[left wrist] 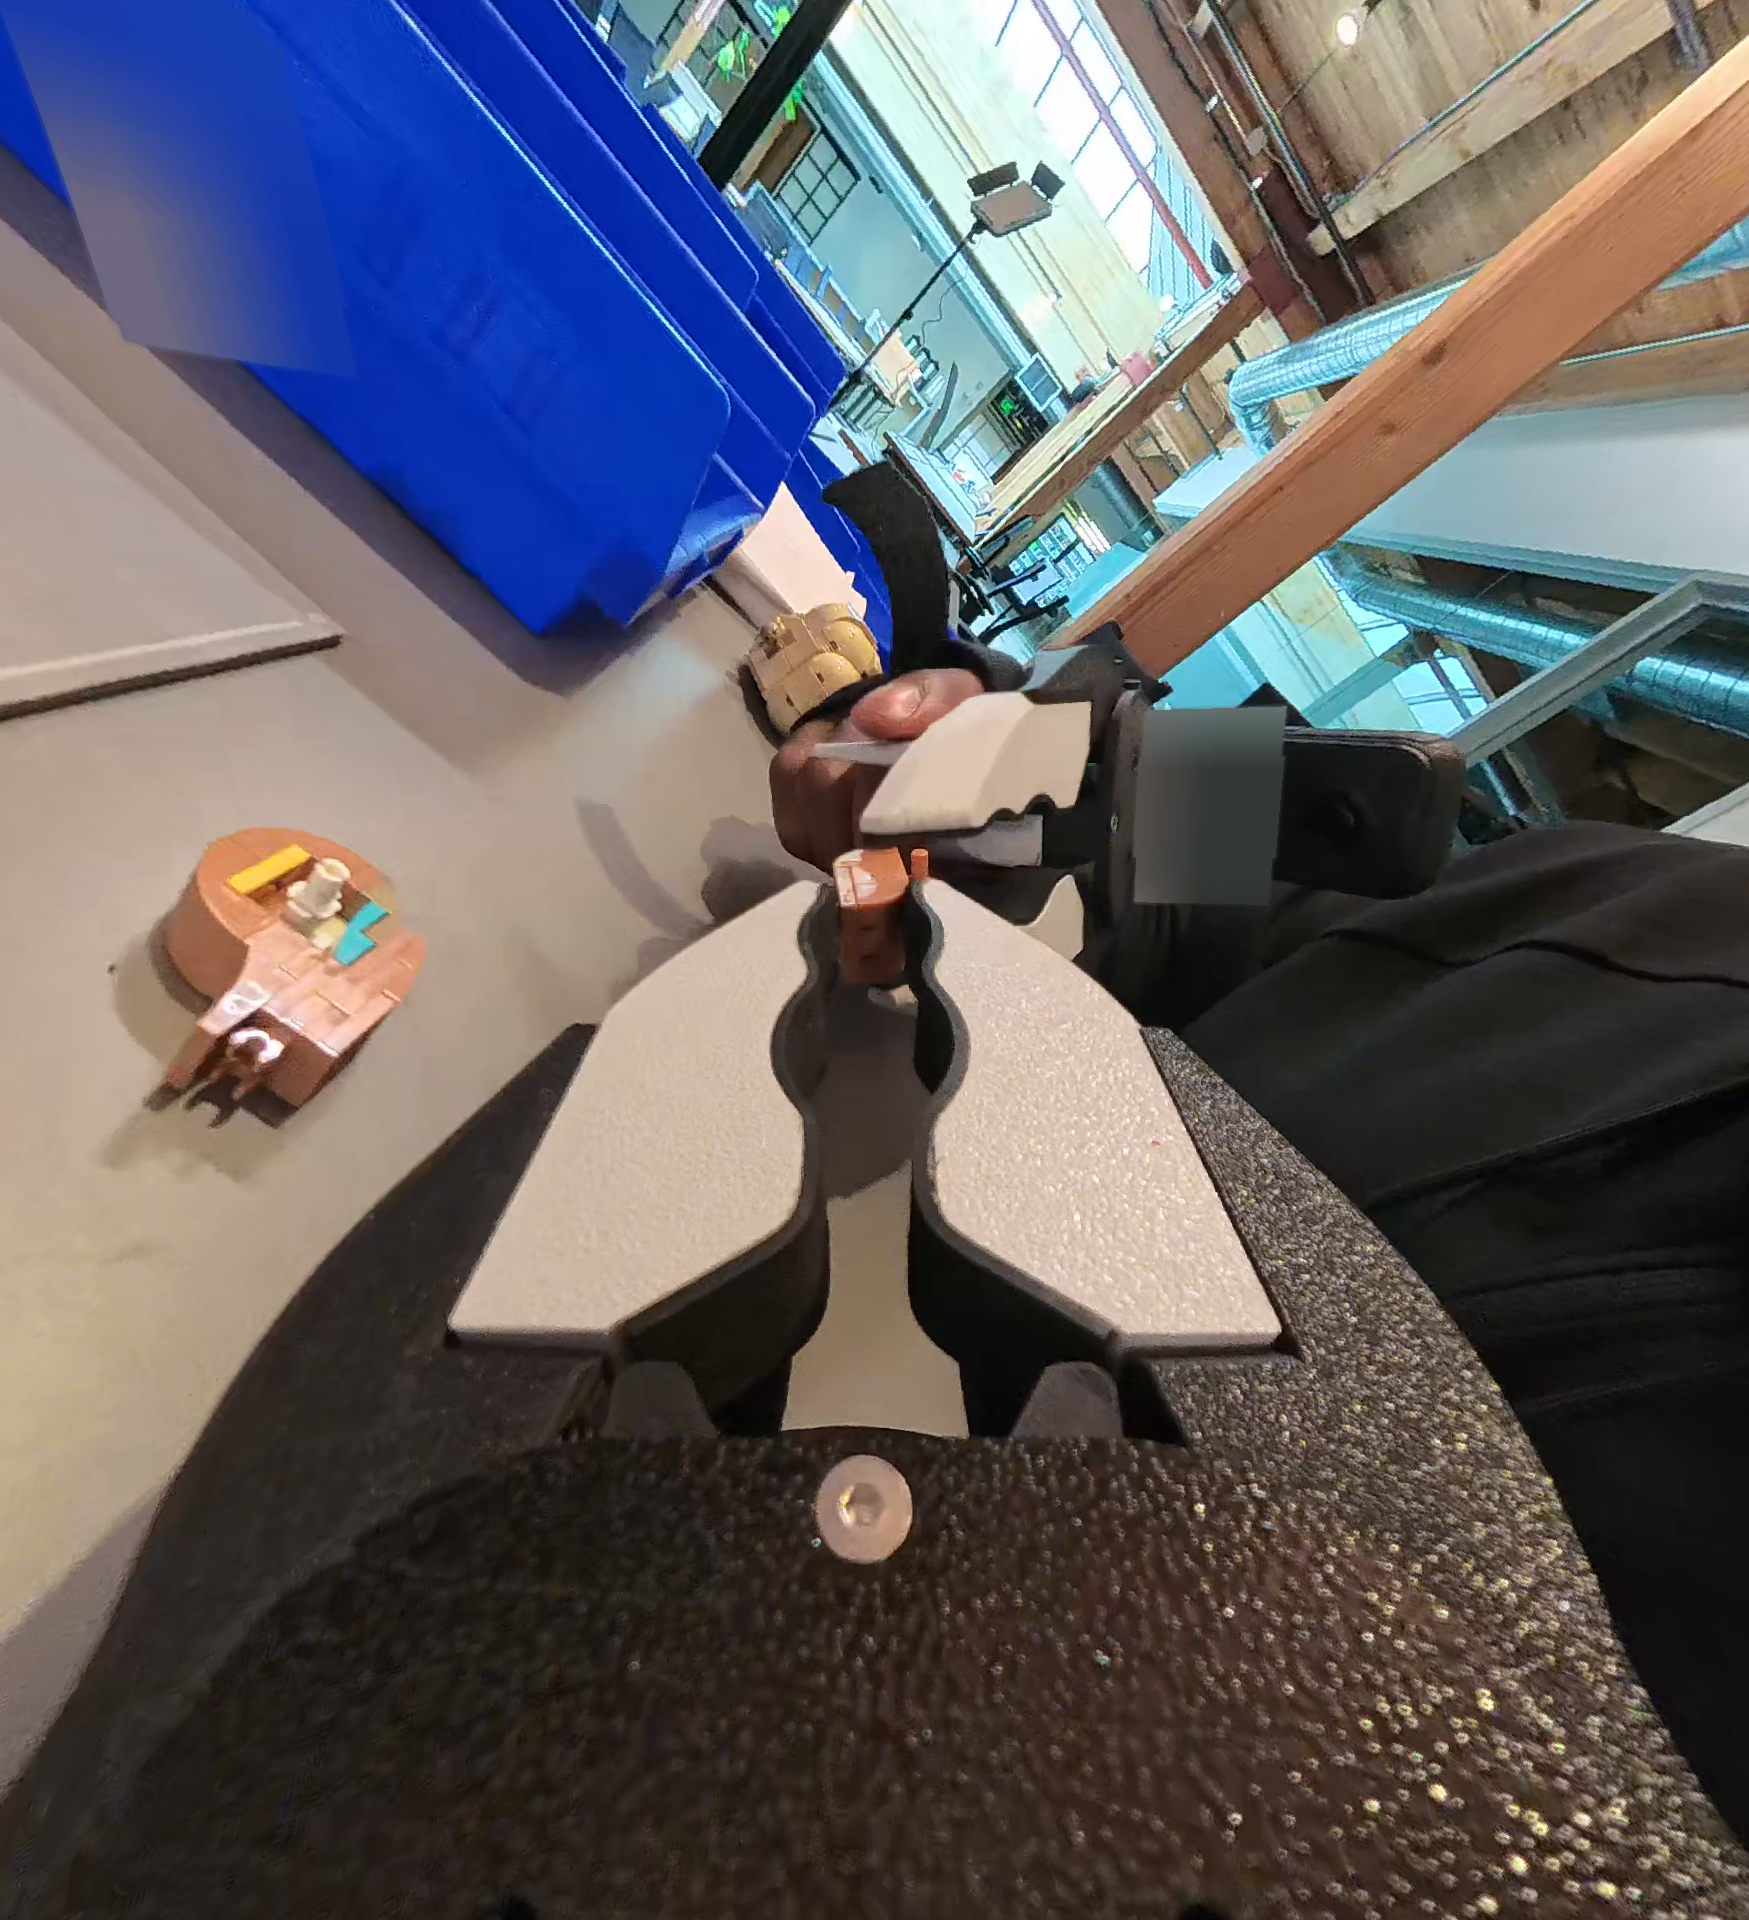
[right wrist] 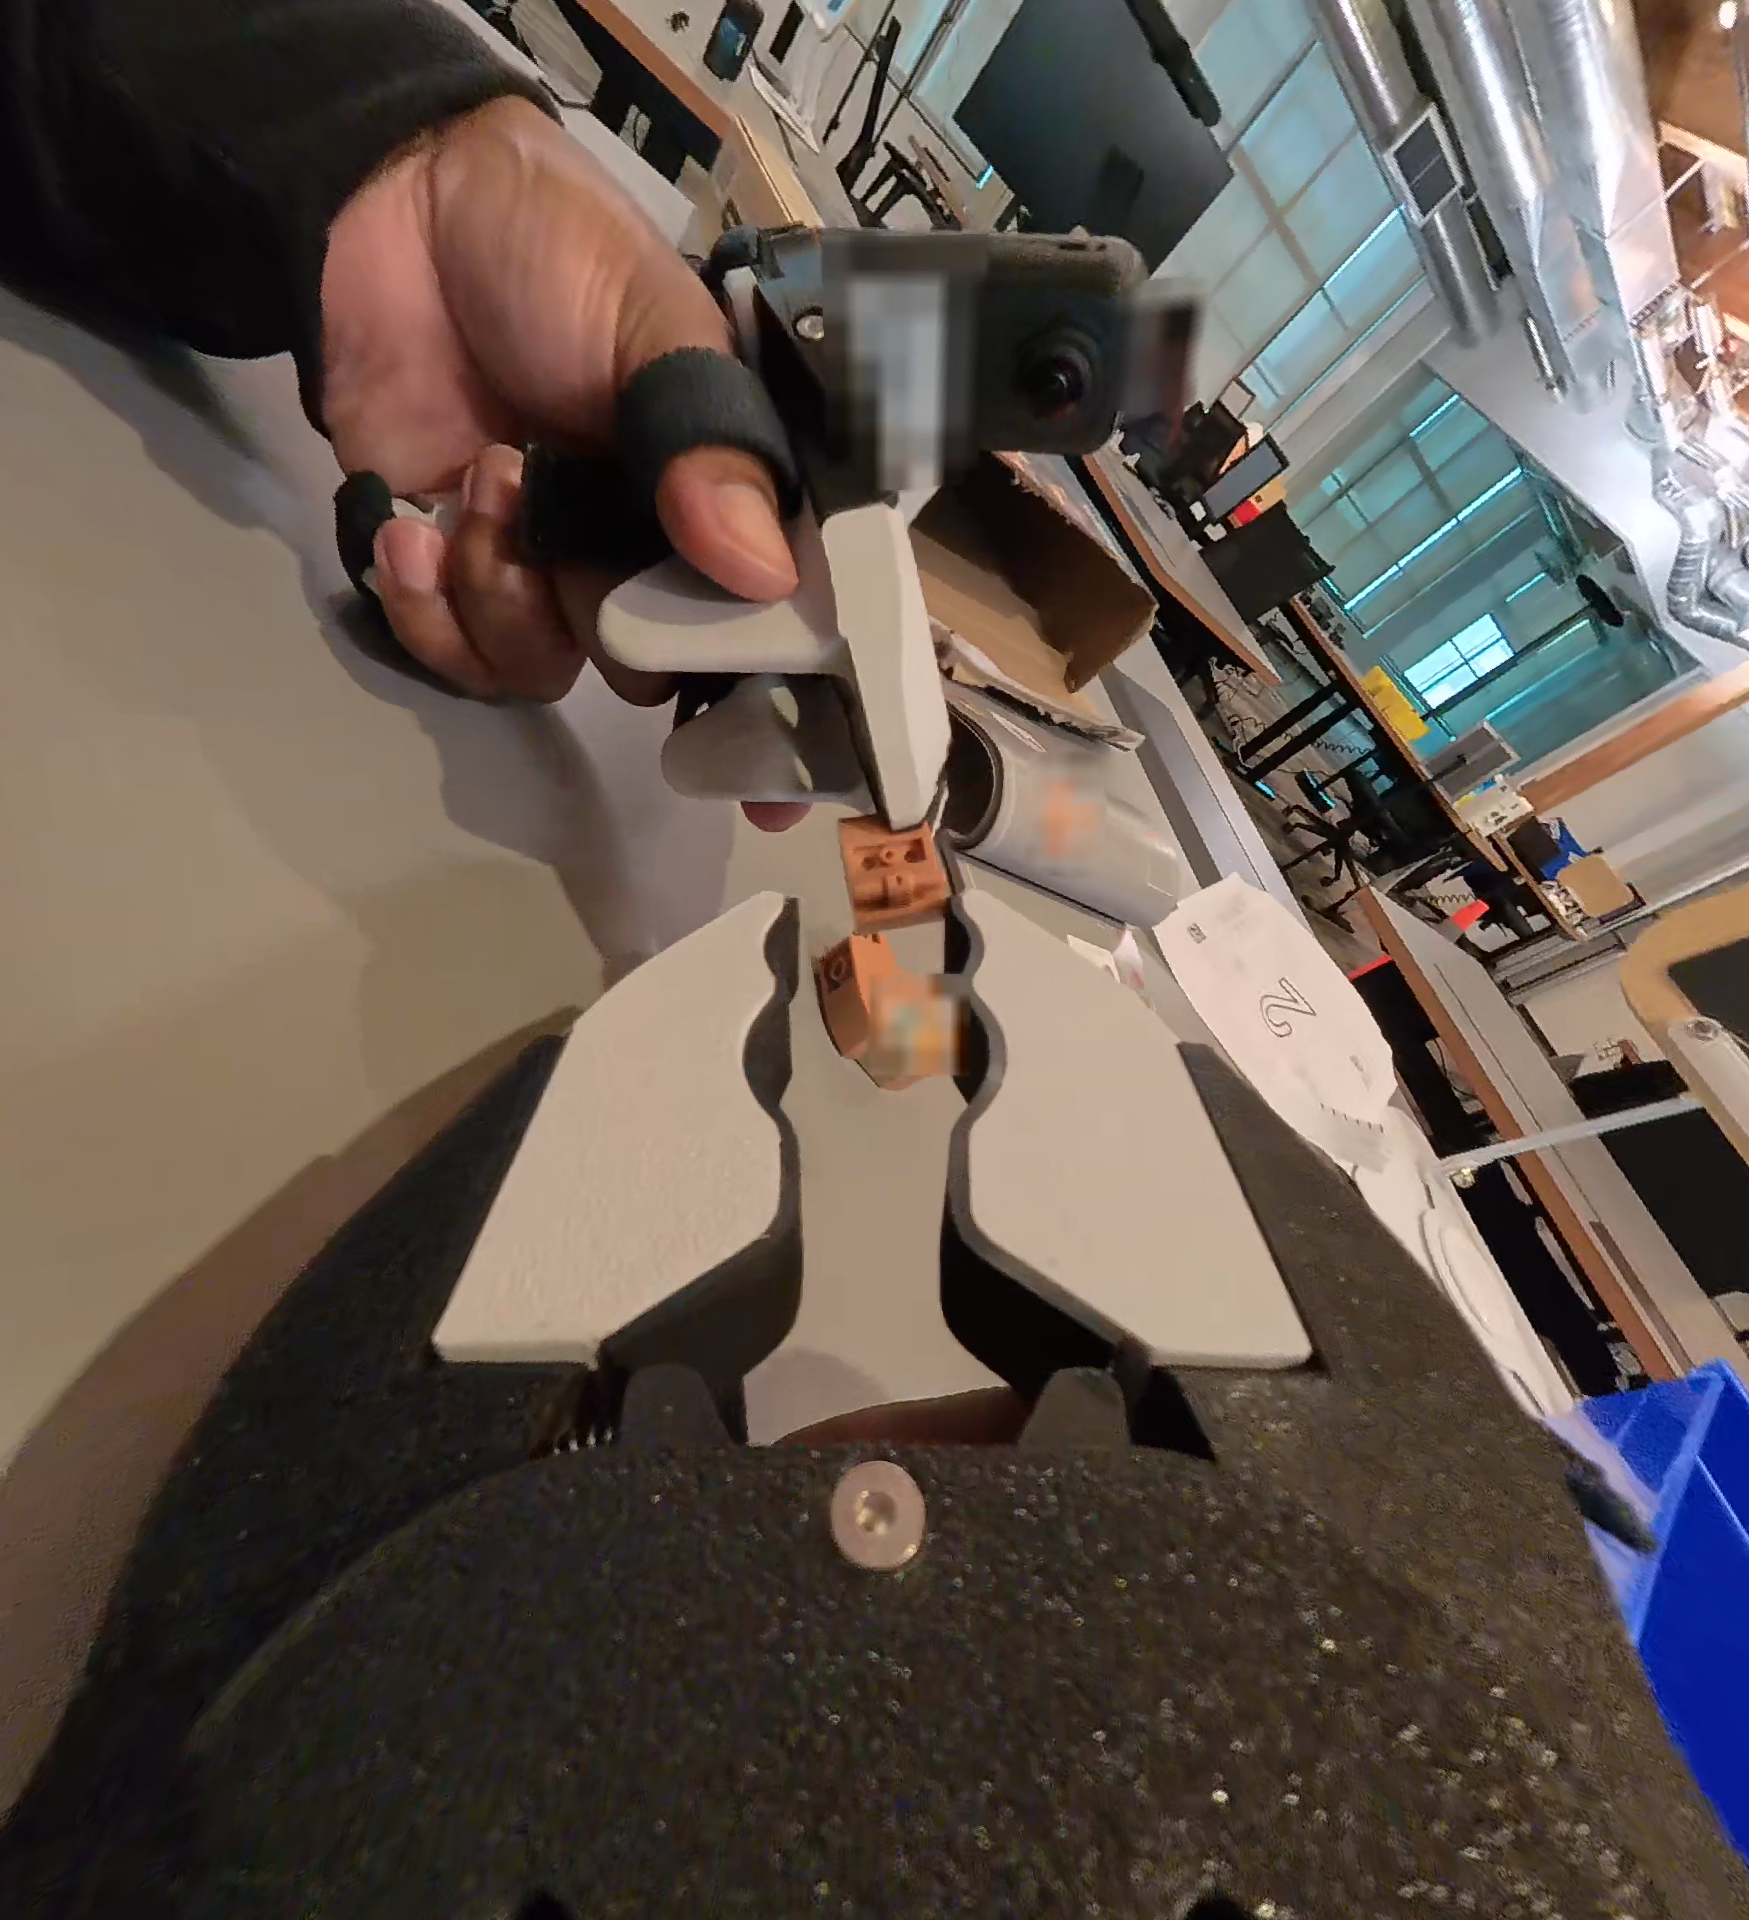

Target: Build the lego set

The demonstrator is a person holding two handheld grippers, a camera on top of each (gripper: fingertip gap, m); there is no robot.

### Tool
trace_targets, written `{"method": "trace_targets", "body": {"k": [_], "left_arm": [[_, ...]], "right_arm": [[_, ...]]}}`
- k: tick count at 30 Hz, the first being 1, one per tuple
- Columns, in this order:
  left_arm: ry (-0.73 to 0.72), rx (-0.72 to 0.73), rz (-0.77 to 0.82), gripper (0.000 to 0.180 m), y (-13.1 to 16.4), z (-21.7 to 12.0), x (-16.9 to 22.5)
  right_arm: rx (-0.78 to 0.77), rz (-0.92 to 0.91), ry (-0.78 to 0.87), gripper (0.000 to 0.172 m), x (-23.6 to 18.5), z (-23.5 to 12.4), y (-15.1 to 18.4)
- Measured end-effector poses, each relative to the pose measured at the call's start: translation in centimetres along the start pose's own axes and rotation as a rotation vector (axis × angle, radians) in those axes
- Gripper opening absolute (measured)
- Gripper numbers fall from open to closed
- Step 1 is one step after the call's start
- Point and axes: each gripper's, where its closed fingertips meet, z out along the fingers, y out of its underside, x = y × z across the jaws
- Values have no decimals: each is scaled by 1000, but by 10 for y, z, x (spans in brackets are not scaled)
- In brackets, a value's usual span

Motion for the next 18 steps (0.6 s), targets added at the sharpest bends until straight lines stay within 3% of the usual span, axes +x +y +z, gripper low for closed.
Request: {"method": "trace_targets", "body": {"k": [2, 6, 8, 13, 18], "left_arm": [[11, -15, -11, 11, 4, -1, 2], [24, -18, 22, 12, 5, -4, 6], [31, -4, 138, 14, 3, -7, 11], [-63, 18, 617, 27, -6, -22, 16], [-84, -32, 818, 33, 3, -20, 18]], "right_arm": [[1, 14, 5, 17, 0, 2, -3], [22, 111, -40, 16, -2, 4, -7], [63, 231, -85, 16, -1, 2, -12], [112, 512, -216, 16, -3, 5, -16], [140, 600, -280, 16, -10, 13, -23]]}}
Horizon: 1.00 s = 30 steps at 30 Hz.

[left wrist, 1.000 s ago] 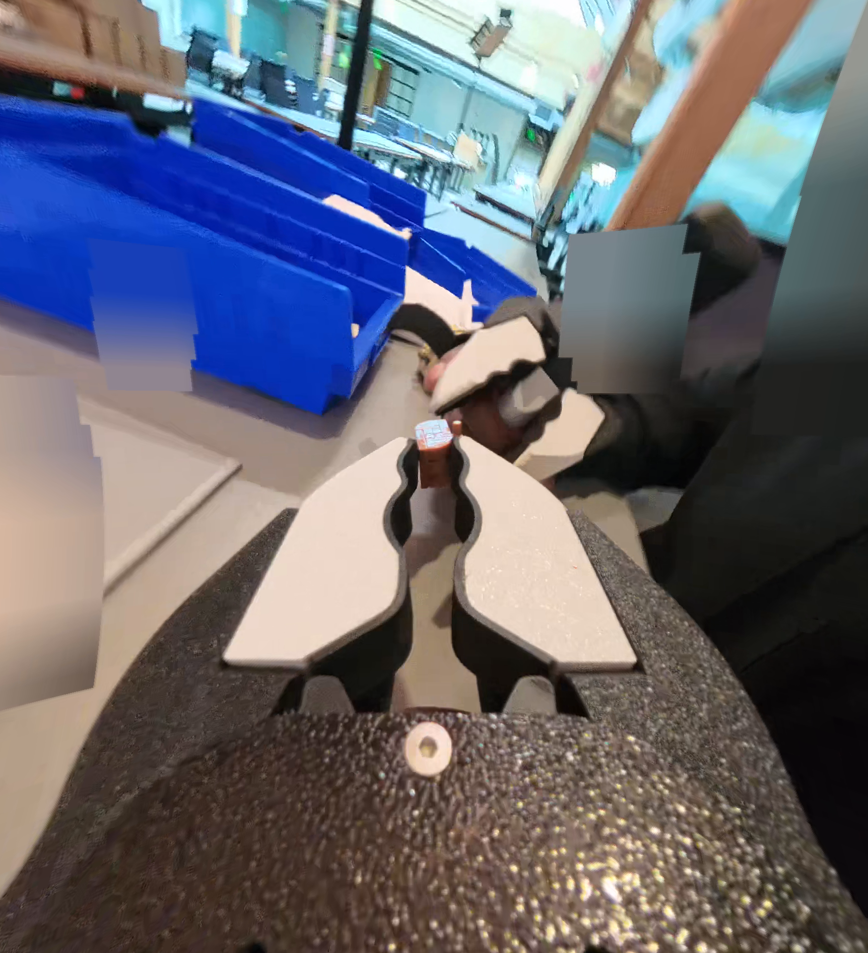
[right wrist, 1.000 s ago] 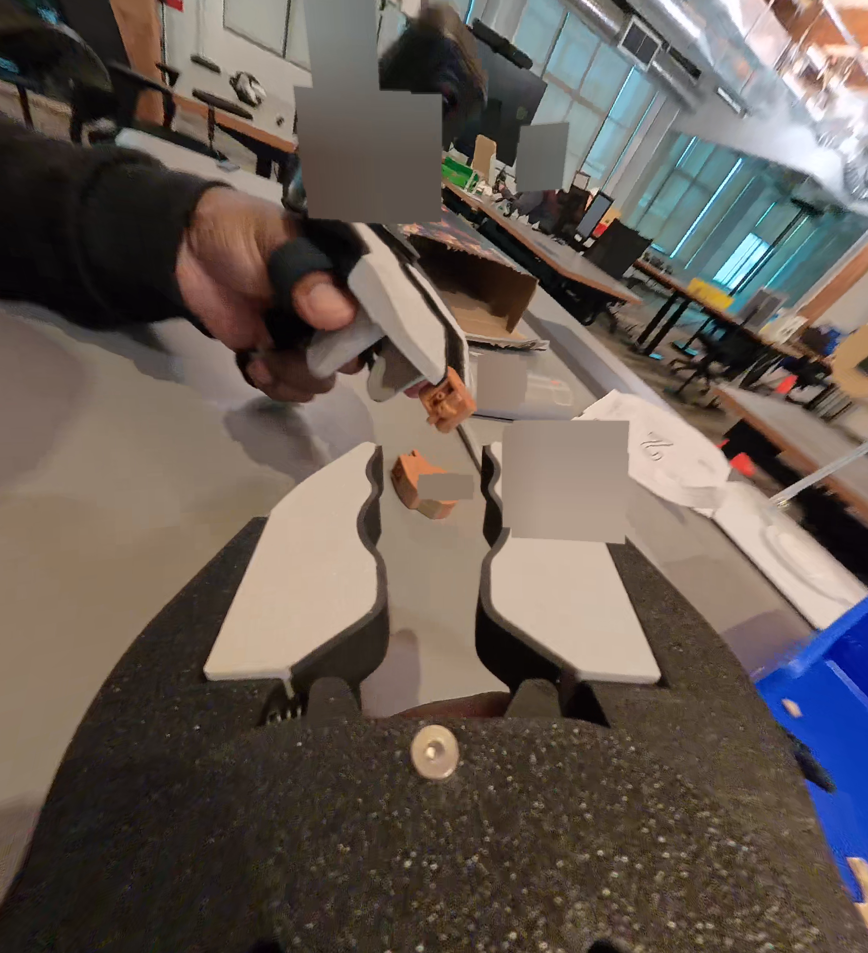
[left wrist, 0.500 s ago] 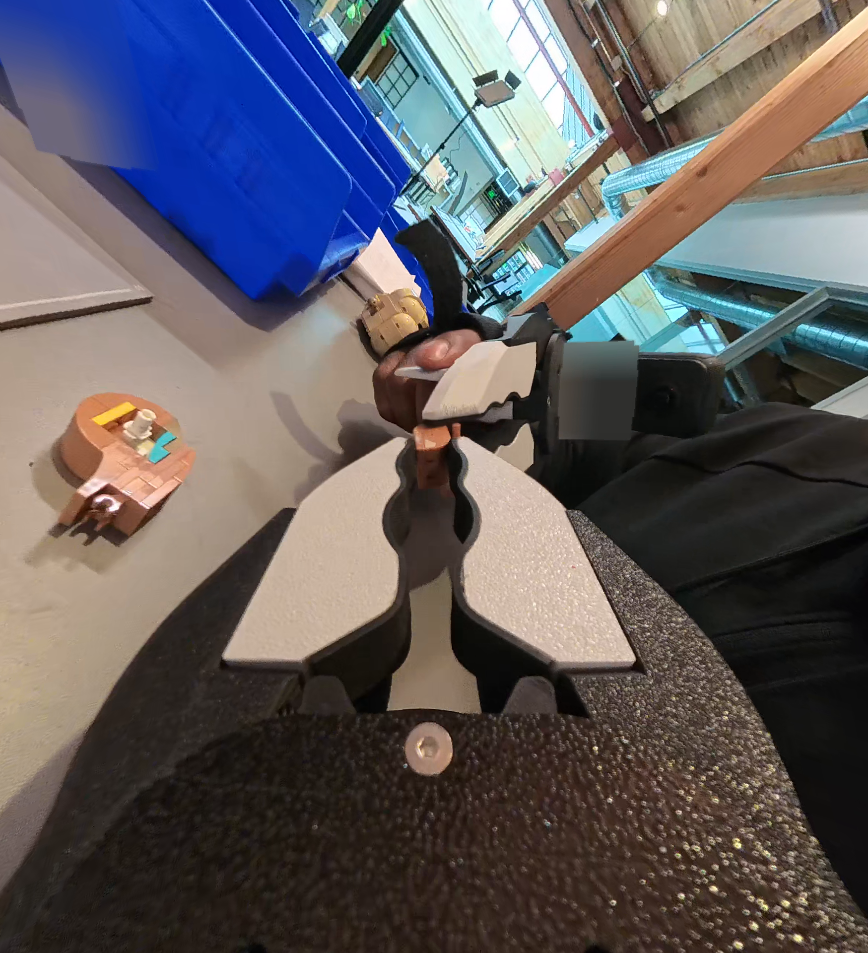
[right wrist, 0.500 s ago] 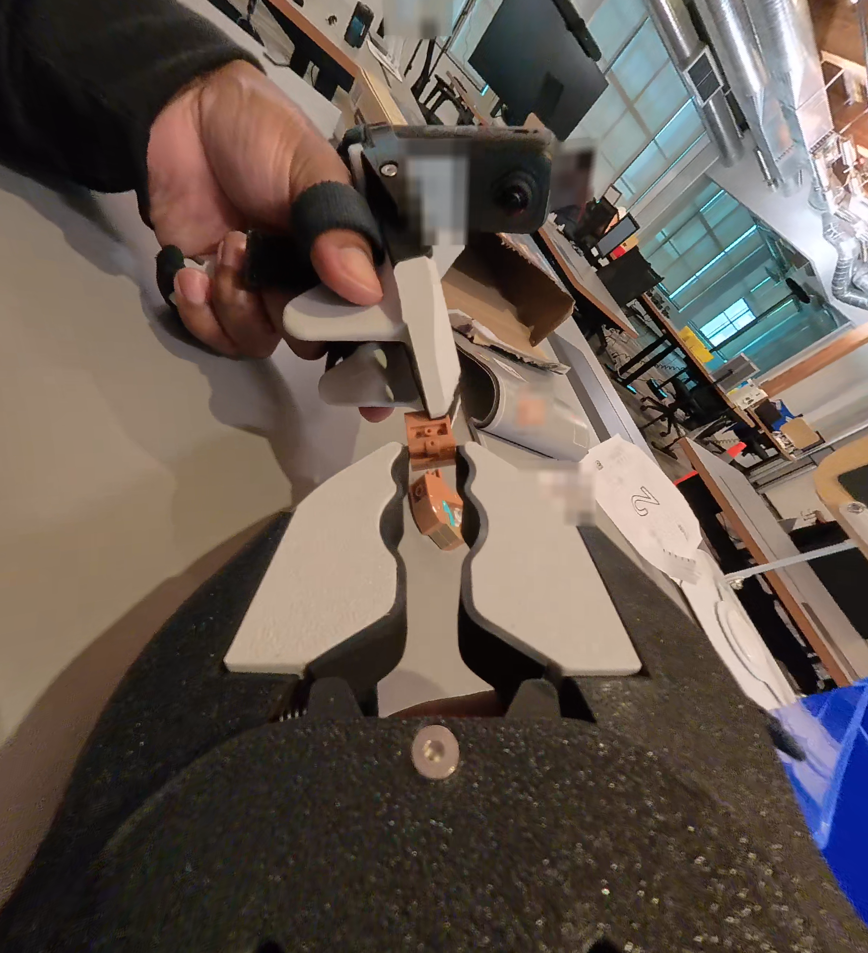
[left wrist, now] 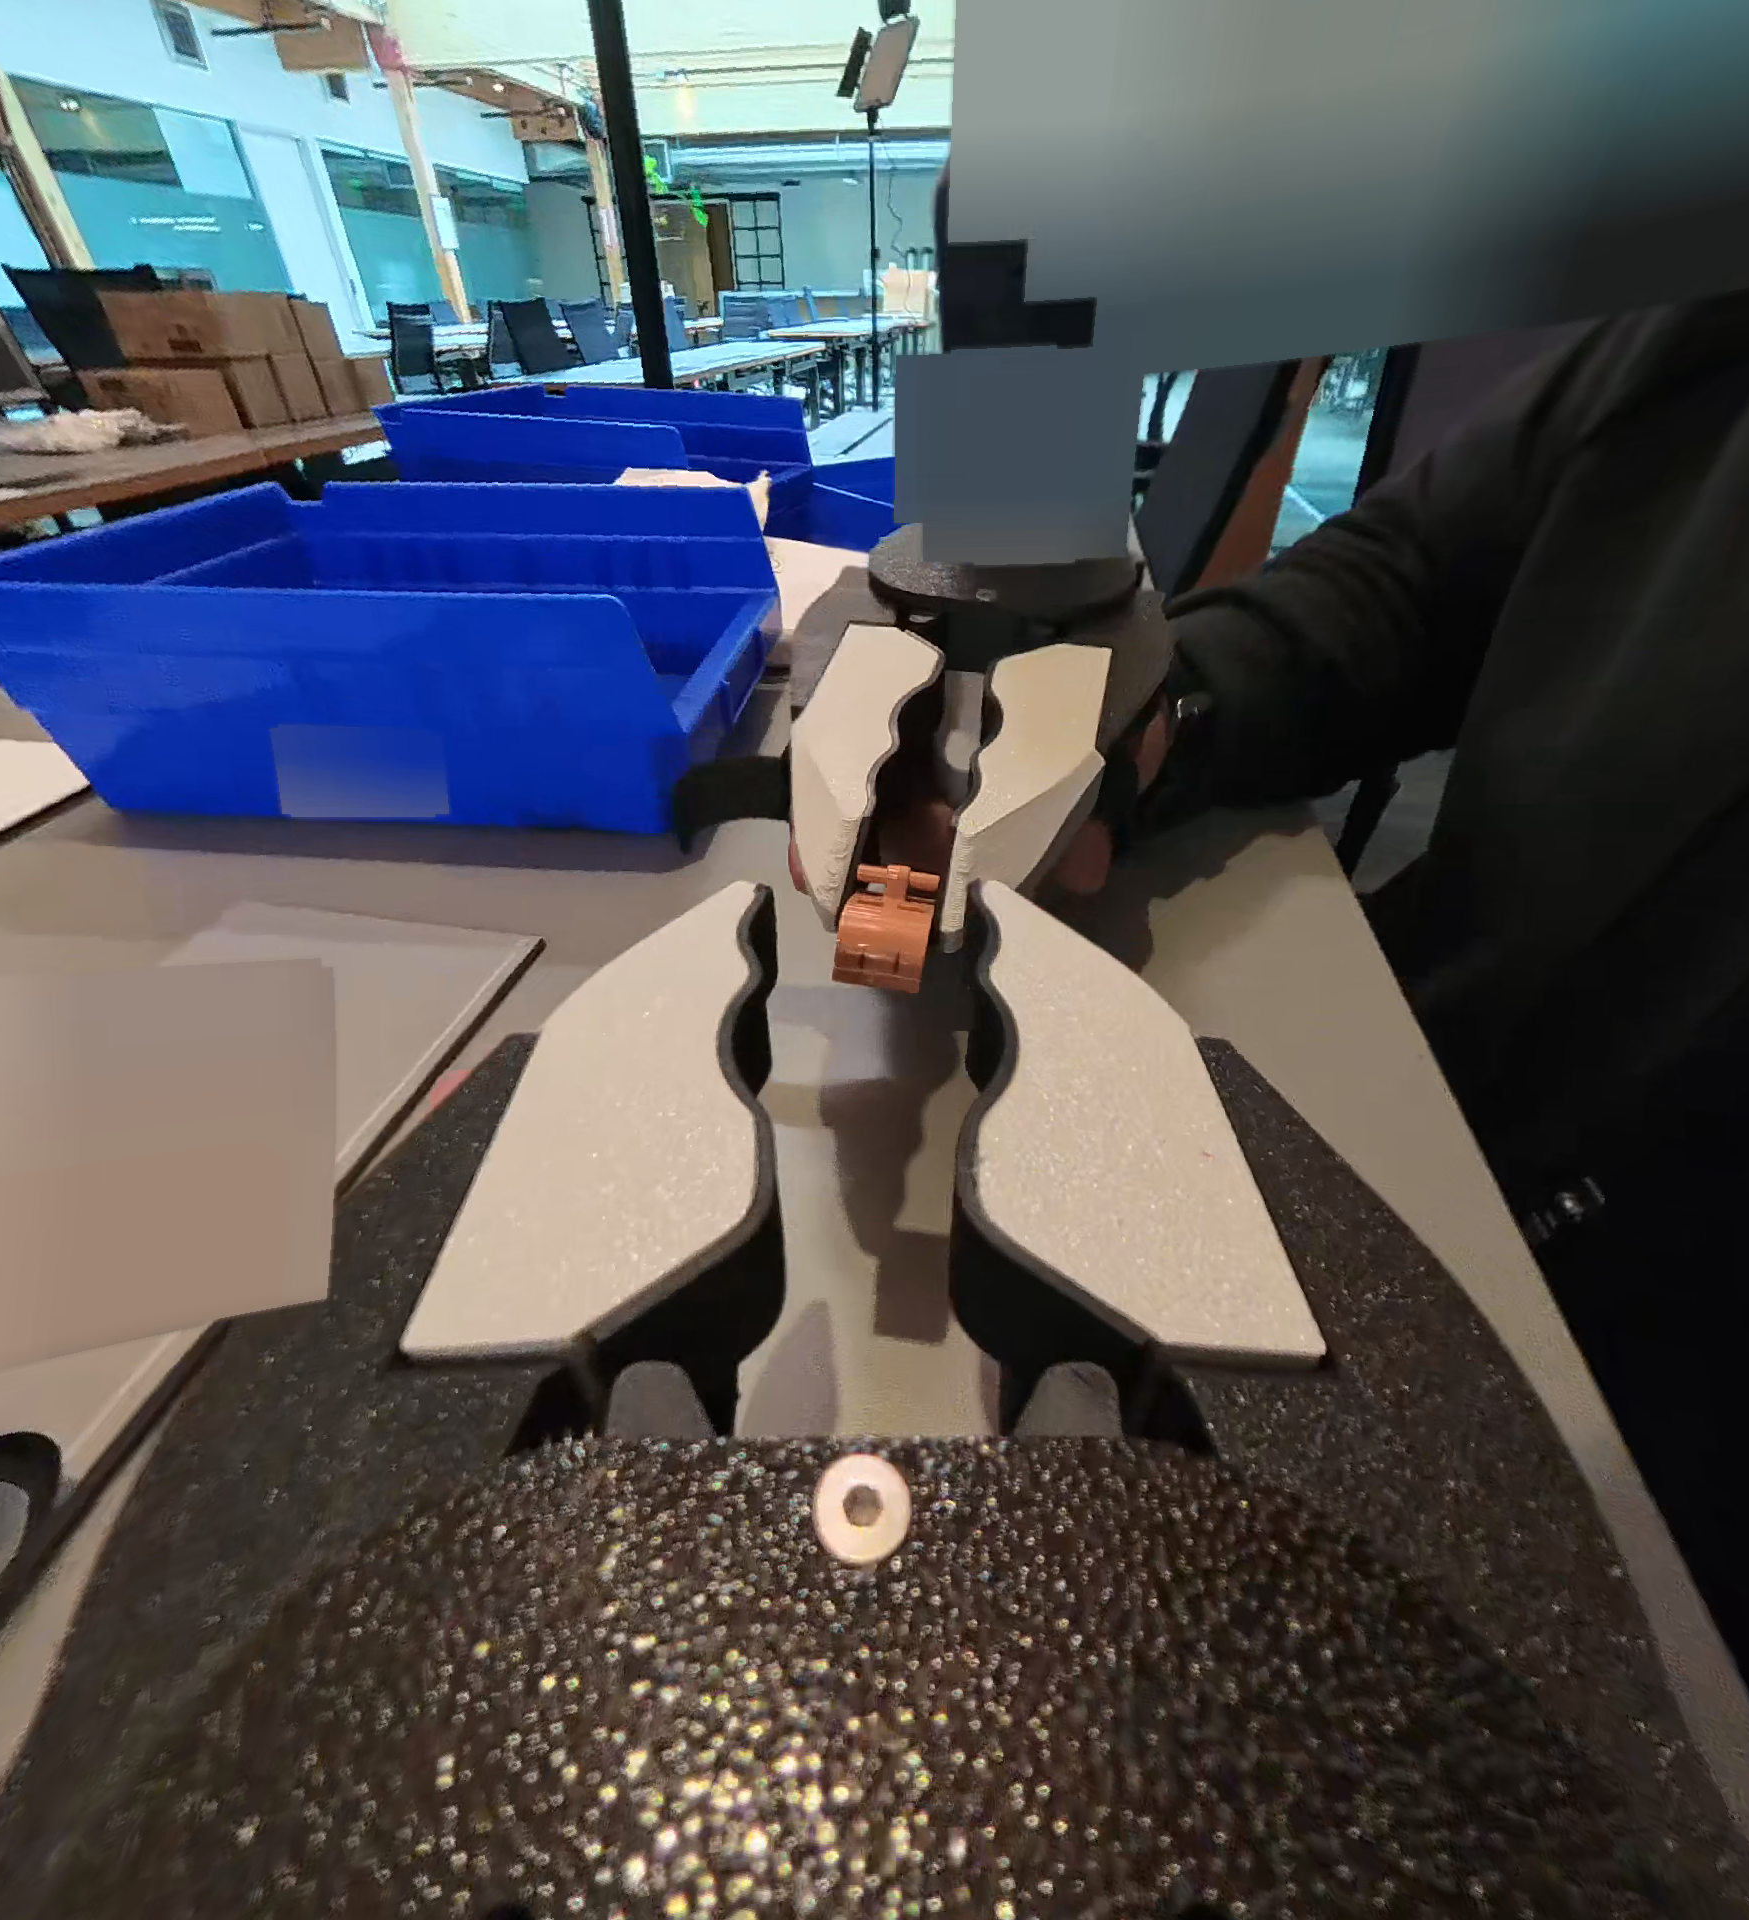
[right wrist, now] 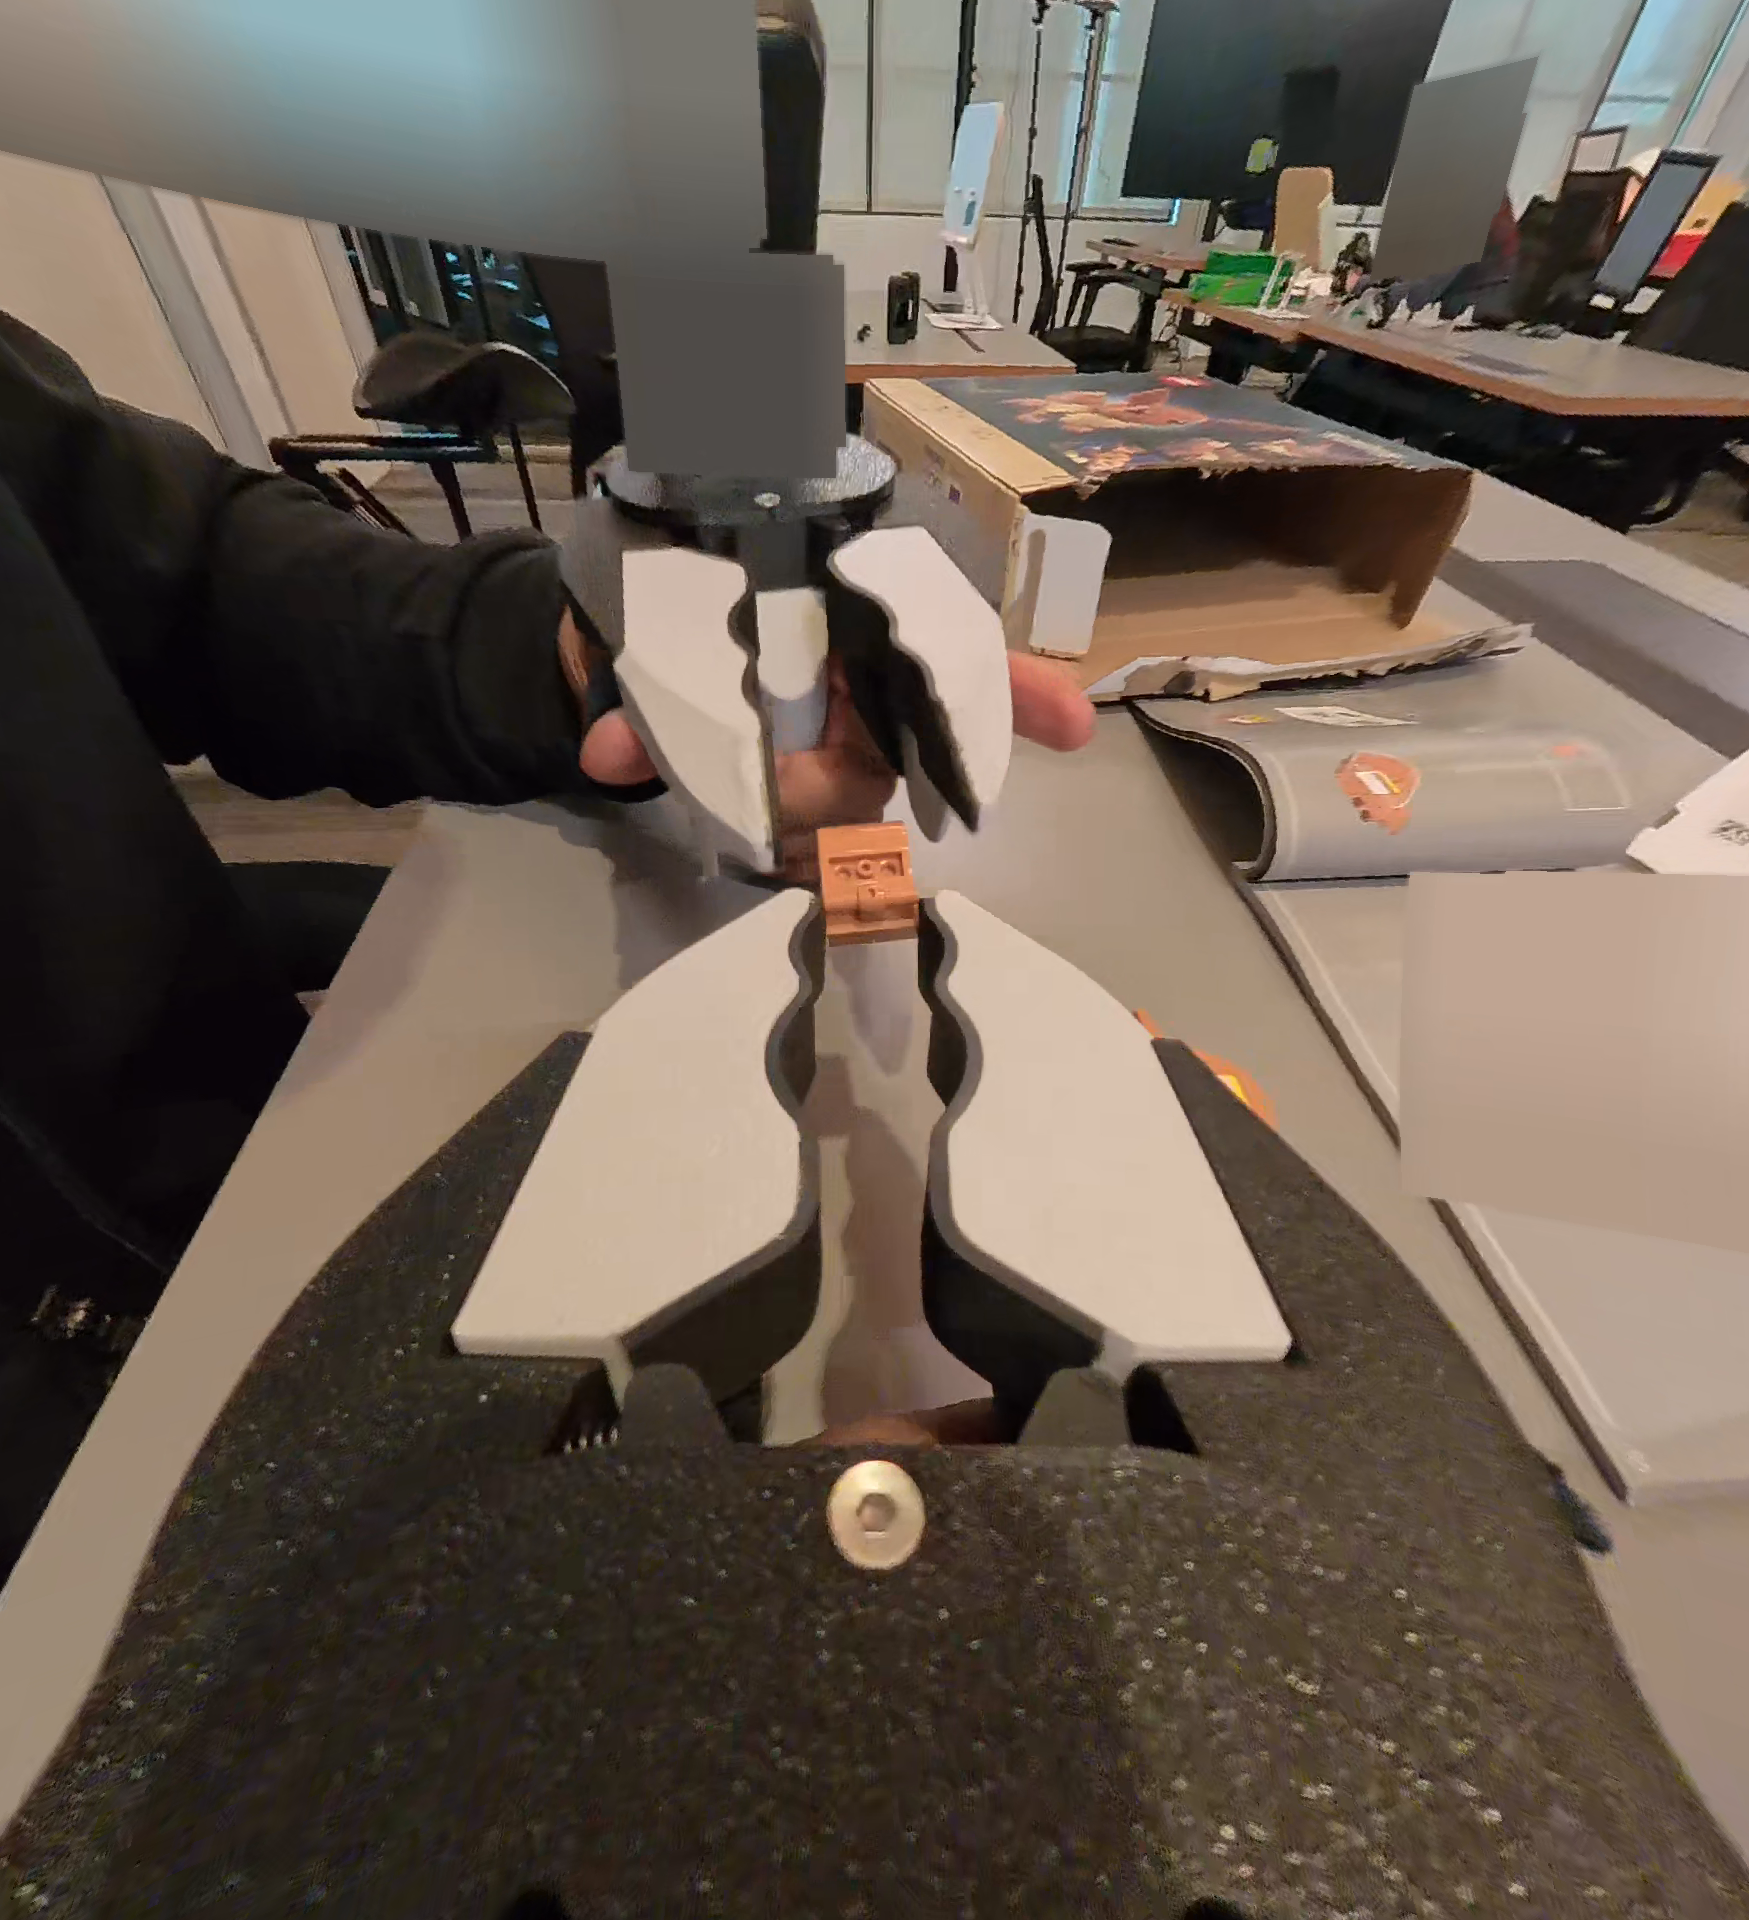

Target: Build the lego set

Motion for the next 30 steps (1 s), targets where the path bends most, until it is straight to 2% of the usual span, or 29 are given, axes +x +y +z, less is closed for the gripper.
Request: {"method": "trace_targets", "body": {"k": [4, 7, 10, 13, 16, 19, 21, 24, 30], "left_arm": [[12, -36, 61, 23, 7, 0, 3], [-14, -68, 37, 16, 11, -4, -4], [-112, -113, 7, 16, 18, -16, -26], [-210, -218, -80, 16, 36, -29, -49], [-273, -303, -154, 16, 50, -38, -62], [-287, -317, -191, 16, 54, -42, -65], [-290, -313, -195, 16, 54, -44, -66], [-301, -315, -196, 16, 54, -46, -68], [-305, -321, -185, 16, 55, -48, -67]], "right_arm": [[5, 15, -6, 17, 0, 4, 1], [-42, 4, 16, 18, 6, 7, 8], [-152, -25, 87, 33, 27, 9, 23], [-286, -37, 152, 40, 55, 10, 39], [-421, 60, 125, 53, 71, 15, 61], [-500, 113, 79, 59, 77, 21, 70], [-527, 131, 67, 59, 82, 24, 72], [-487, 217, 29, 57, 85, 30, 65], [-525, 291, 51, 40, 93, 28, 74]]}}
